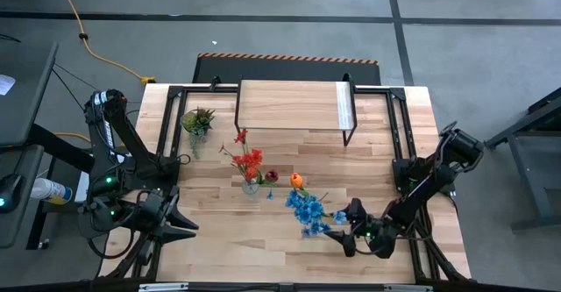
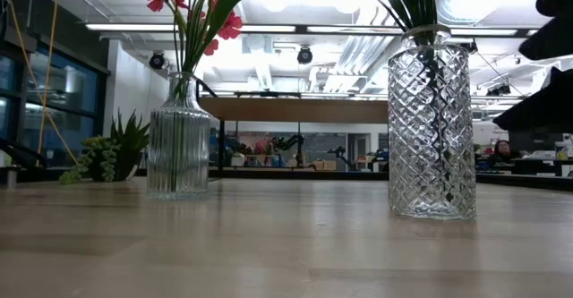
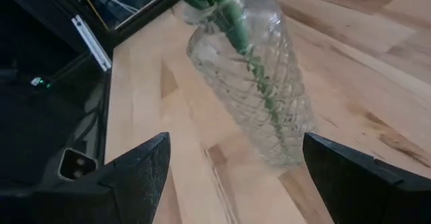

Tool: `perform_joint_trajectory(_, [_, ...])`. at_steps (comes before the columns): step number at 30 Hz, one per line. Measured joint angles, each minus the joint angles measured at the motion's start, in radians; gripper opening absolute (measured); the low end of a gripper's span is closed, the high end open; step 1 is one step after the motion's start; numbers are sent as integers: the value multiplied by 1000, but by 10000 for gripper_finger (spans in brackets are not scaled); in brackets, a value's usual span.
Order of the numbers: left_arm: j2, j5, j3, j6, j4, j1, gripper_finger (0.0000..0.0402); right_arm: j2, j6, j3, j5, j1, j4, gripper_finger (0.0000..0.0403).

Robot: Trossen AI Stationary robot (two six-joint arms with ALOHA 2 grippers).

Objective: Pick and place flowers into a vace then onto a shelf
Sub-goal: Put the right transparent vase with flowers on the shelf

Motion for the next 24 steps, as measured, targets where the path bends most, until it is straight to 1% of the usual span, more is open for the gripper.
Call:
perform_joint_trajectory(4, [0, -25, 0, 2, -1, 0, 113, 0, -6, 0, 15, 0, 10, 327])
perform_joint_trajectory(16, [0, -64, 0, -5, 1, 0, 113, 0, -159, 0, 15, -1, -5, 328])
perform_joint_trajectory(21, [0, -86, 0, -5, 1, 0, 113, 0, -153, 0, 13, -15, -101, 328])
perform_joint_trajectory(24, [0, -86, 0, -5, 1, 0, 113, 0, -153, 0, 14, -42, -125, 328])
